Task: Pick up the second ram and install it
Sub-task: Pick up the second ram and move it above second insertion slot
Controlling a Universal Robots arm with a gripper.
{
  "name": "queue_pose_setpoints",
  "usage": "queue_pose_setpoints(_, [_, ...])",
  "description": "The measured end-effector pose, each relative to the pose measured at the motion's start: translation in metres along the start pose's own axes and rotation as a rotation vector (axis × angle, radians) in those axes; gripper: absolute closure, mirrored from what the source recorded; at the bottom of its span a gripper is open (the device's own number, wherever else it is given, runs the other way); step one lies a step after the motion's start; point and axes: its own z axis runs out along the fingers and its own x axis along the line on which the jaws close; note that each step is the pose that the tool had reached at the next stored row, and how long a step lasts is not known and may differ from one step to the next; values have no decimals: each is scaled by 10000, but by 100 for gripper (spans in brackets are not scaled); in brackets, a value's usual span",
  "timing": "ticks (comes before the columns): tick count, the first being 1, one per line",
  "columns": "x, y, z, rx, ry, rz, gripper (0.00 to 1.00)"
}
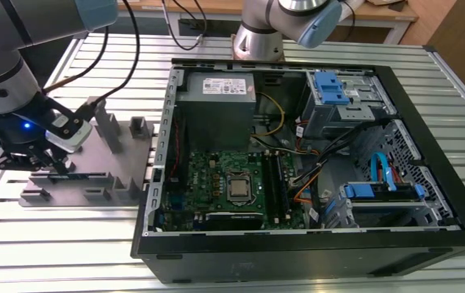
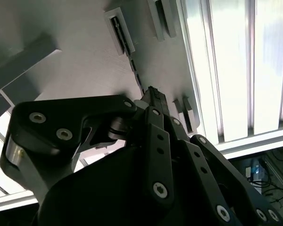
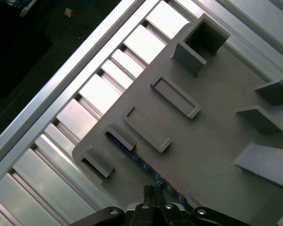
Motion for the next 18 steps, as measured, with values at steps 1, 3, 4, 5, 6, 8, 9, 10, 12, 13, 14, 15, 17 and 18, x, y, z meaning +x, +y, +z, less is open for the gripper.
queue_pose_setpoints(1, [0, 0, 0, 3, 2, -71, 89])
queue_pose_setpoints(3, [0, 0, 0, 9, 8, -215, 89])
queue_pose_setpoints(4, [0, 0, 0, 12, 12, -287, 89])
queue_pose_setpoints(5, [0, 0, 0, 14, 14, -358, 89])
queue_pose_setpoints(6, [0, 0, 0, 18, 17, -434, 89])
queue_pose_setpoints(8, [0, 0, 0, 23, 22, -571, 89])
queue_pose_setpoints(9, [0, 0, -1, 26, 26, -637, 89])
queue_pose_setpoints(10, [0, 0, 0, 29, 27, -699, 89])
queue_pose_setpoints(12, [0, 0, 0, 34, 32, -824, 89])
queue_pose_setpoints(13, [0, 0, 0, 37, 35, -893, 89])
queue_pose_setpoints(14, [0, 0, 0, 39, 37, -956, 89])
queue_pose_setpoints(15, [0, 0, 0, 42, 39, -1019, 89])
queue_pose_setpoints(17, [0, 0, 0, 47, 44, -1145, 89])
queue_pose_setpoints(18, [0, 0, 0, 50, 47, -1211, 89])
